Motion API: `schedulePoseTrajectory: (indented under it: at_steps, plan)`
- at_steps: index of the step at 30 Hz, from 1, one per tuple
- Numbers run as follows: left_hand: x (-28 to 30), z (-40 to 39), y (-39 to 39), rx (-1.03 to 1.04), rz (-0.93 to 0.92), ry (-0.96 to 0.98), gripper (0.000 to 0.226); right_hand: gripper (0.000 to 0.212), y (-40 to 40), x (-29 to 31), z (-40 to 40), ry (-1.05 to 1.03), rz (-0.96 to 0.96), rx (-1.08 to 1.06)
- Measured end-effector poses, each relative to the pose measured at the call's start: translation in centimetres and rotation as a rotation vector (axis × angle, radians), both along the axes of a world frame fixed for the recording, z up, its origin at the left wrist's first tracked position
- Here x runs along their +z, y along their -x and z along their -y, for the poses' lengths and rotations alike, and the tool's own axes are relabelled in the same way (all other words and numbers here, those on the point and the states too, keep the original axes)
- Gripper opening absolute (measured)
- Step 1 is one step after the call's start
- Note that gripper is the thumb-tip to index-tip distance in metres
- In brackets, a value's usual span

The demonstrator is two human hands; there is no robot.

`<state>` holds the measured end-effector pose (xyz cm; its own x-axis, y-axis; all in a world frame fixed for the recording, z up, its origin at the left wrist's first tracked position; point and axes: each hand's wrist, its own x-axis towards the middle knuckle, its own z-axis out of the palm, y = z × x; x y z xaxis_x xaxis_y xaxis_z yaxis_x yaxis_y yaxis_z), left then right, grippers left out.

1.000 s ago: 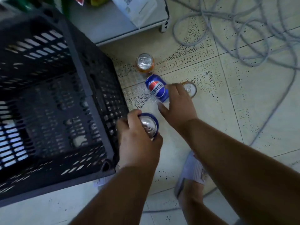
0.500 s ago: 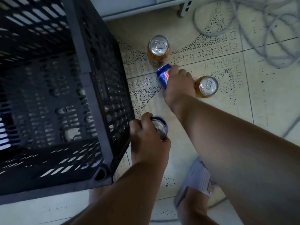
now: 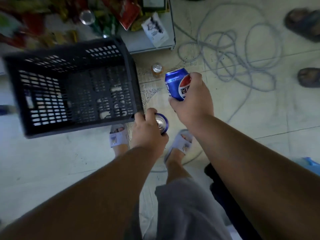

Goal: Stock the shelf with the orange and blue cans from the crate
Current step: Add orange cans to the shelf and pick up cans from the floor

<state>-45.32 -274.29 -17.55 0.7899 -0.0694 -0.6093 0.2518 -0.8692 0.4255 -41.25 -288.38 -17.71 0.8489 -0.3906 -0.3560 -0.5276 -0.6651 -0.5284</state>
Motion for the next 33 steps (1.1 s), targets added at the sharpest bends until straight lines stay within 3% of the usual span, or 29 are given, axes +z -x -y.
schedulePoseTrajectory:
  at_steps: [6,13,16,20,28,33]
  plan:
    - [15.3,-3.1,-0.7,-0.029,0.128,0.061,0.072,0.074,2.4,19.2,-1.2,-0.083,0.130,0.055]
    - [26.7,-12.4,-4.2,-0.108,0.326,0.088,0.073,0.064,2.0,33.5,-8.4,-0.199,0.397,0.131]
    - [30.6,-17.9,-6.3,-0.126,0.398,0.101,0.073,0.070,0.9,37.4,-13.6,-0.205,0.525,0.134]
    - [35.4,-27.3,-8.6,-0.131,0.498,0.116,0.075,0.094,-0.5,41.7,-22.3,-0.190,0.629,0.153]
    - [41.8,-42.4,-11.1,-0.044,0.637,0.115,0.080,0.084,-5.0,46.3,-36.0,-0.099,0.752,0.340]
    - [43.2,-45.8,-12.2,0.095,0.792,0.184,0.061,0.080,-8.6,47.9,-38.9,-0.108,0.778,0.429]
